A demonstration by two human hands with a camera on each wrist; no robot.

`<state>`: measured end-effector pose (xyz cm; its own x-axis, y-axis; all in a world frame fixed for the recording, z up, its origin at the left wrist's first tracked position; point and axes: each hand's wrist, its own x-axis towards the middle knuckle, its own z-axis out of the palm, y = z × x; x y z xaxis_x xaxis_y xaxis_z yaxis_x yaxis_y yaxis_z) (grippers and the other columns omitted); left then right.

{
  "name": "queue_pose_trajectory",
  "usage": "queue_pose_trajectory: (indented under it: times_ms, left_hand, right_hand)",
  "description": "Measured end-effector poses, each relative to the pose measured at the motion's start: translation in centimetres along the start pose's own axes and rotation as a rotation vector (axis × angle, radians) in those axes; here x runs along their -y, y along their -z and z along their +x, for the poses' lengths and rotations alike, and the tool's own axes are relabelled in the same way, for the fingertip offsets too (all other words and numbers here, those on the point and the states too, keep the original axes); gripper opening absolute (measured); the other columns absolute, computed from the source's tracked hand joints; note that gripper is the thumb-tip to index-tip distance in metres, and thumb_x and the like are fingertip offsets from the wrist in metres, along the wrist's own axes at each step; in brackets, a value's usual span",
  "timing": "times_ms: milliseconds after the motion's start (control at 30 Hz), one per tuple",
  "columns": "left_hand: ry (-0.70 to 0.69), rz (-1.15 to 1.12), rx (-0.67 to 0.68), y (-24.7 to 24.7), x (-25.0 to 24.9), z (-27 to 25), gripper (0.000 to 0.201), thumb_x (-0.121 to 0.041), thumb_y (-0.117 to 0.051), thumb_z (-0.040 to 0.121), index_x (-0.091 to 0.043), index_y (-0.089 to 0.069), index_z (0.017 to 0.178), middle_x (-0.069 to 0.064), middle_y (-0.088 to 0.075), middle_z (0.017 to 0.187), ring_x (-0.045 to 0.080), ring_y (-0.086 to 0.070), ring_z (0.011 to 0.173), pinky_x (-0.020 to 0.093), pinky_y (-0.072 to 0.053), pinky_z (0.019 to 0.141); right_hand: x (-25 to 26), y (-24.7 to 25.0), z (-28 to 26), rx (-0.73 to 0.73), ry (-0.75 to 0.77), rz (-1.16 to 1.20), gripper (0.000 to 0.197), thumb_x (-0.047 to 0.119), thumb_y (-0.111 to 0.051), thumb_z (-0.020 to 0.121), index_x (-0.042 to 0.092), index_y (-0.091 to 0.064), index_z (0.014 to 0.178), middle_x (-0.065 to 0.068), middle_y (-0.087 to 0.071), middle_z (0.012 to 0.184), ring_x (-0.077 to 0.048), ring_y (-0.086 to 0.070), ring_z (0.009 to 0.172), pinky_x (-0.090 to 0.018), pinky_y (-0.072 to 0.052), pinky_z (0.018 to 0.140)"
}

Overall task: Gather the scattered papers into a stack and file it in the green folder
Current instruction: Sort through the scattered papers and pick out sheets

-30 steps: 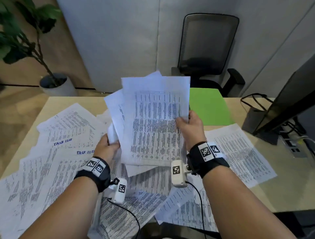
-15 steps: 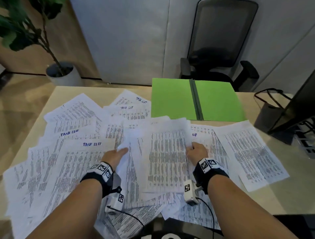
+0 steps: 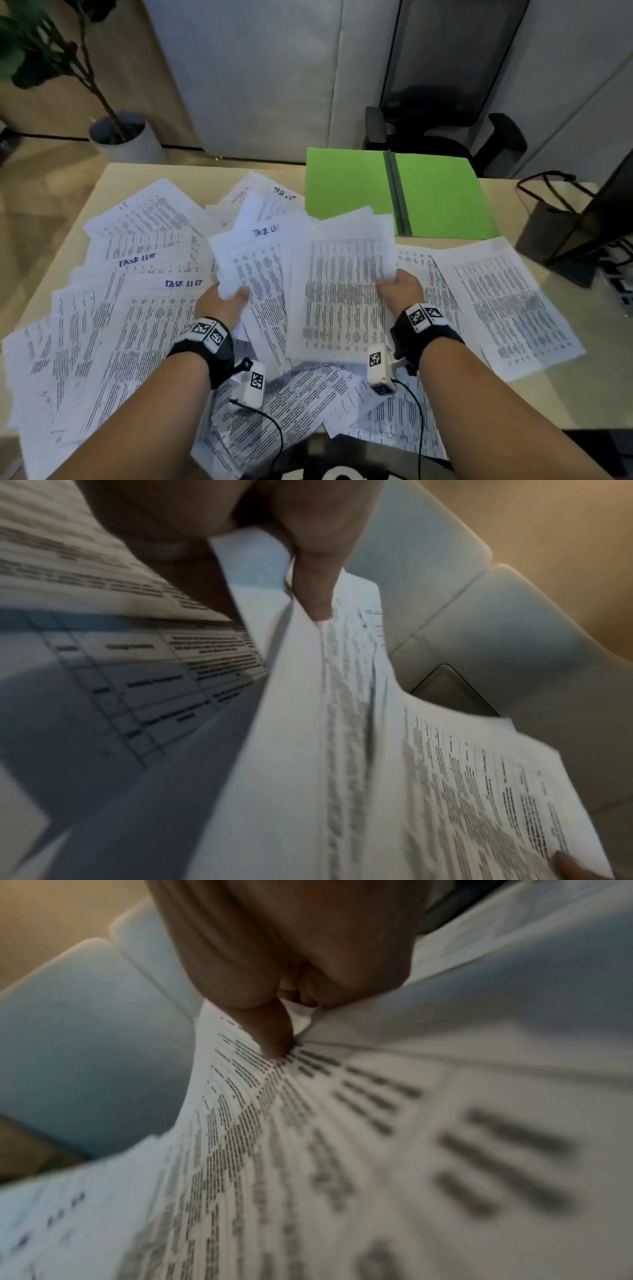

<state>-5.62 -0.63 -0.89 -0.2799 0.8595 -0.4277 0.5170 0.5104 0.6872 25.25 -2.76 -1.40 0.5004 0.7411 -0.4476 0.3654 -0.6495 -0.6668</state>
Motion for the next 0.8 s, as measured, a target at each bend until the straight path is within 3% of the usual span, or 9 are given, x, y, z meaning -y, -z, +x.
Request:
queue_pose_trajectory:
  times_ms: [100,200,300,400,533,633,700,767,800]
  left_hand:
    - [0.151,-0.071,0.105,-0.3,0.4,-0.1,0.037,-0.04,-0.067,0.085,-0.009,-0.066,0.104,0.012,-0.069,0.107,0.03,-0.065,0.094,0.042,-0.052,0.092]
    - [0.172,-0.046,0.19,-0.7,0.4,-0.7,0.057,-0.036,-0.073,0.08,-0.006,-0.057,0.126,0.012,-0.06,0.128,0.032,-0.058,0.114,0.041,-0.045,0.101]
    - [-0.012,0.057,0.138,-0.8,0.1,-1.1,0.049,-0.024,-0.072,0.084,-0.011,-0.056,0.128,0.005,-0.061,0.127,0.028,-0.057,0.115,0.036,-0.042,0.099]
    - [-0.098,0.19,0.13,-0.8,-0.8,-1.3,0.038,-0.029,-0.057,0.094,-0.009,-0.058,0.126,0.01,-0.062,0.126,0.031,-0.057,0.114,0.033,-0.041,0.093]
    - [-0.127,0.154,0.13,-1.2,-2.1,-1.8,0.042,-0.04,-0.044,0.098,-0.004,-0.062,0.111,0.009,-0.065,0.105,0.033,-0.059,0.109,0.033,-0.043,0.087]
    - [-0.235,0.045,0.145,-1.7,-2.8,-2.7,0.033,-0.025,-0.061,0.093,-0.013,-0.061,0.123,0.002,-0.066,0.116,0.019,-0.06,0.103,0.028,-0.043,0.09]
    - [-0.282,-0.008,0.141,-1.6,-3.7,-3.0,0.032,-0.015,-0.06,0.093,-0.014,-0.06,0.124,0.002,-0.065,0.119,0.02,-0.059,0.108,0.031,-0.044,0.096]
    - [-0.299,-0.09,0.111,-0.9,-5.2,-3.3,0.03,-0.013,-0.059,0.093,-0.013,-0.059,0.124,0.002,-0.064,0.121,0.022,-0.058,0.115,0.038,-0.042,0.103]
    - [-0.311,-0.131,0.092,-0.5,-5.9,-3.5,0.028,-0.013,-0.058,0.094,-0.012,-0.059,0.122,-0.002,-0.063,0.119,0.02,-0.057,0.115,0.037,-0.041,0.104]
  right_hand:
    - [-1.6,-0.5,0.7,0.054,-0.04,0.018,0.052,0.049,-0.058,0.085,0.0,-0.062,0.103,-0.019,-0.064,0.109,-0.033,-0.06,0.104,-0.04,-0.047,0.089]
    - [-3.4,-1.8,1.4,0.082,-0.069,0.045,0.062,0.065,-0.056,0.075,0.009,-0.062,0.099,-0.01,-0.062,0.107,-0.025,-0.056,0.106,-0.033,-0.041,0.087]
    - [-2.6,-2.0,0.2,0.121,-0.035,0.09,0.03,0.054,-0.058,0.085,0.024,-0.054,0.088,0.0,-0.057,0.101,-0.023,-0.05,0.109,-0.034,-0.04,0.091]
    - [-1.2,-2.1,-0.9,0.174,-0.004,0.137,0.054,0.043,-0.055,0.093,0.01,-0.048,0.134,-0.01,-0.045,0.142,-0.031,-0.036,0.137,-0.047,-0.029,0.114]
    - [0.2,-2.6,-1.6,0.207,0.106,0.181,0.019,0.03,-0.055,0.092,0.014,-0.058,0.103,-0.008,-0.061,0.096,-0.027,-0.057,0.098,-0.046,-0.047,0.097]
    - [0.9,-2.6,-2.0,0.25,0.116,0.287,0.041,0.028,-0.062,0.089,0.007,-0.053,0.123,-0.015,-0.059,0.124,-0.03,-0.055,0.116,-0.049,-0.043,0.103]
    - [1.8,-1.8,-2.3,0.256,0.113,0.315,0.069,0.026,-0.064,0.09,0.01,-0.03,0.147,-0.006,-0.04,0.147,-0.026,-0.038,0.136,-0.042,-0.03,0.113]
    - [2.7,-0.9,-2.2,0.248,0.168,0.389,0.077,0.02,-0.068,0.087,0.013,-0.022,0.148,-0.003,-0.04,0.145,-0.021,-0.04,0.131,-0.038,-0.028,0.113]
    - [3.2,-0.3,-2.1,0.239,0.198,0.451,0.08,0.019,-0.073,0.081,0.016,-0.026,0.145,-0.006,-0.045,0.142,-0.021,-0.046,0.128,-0.045,-0.032,0.113]
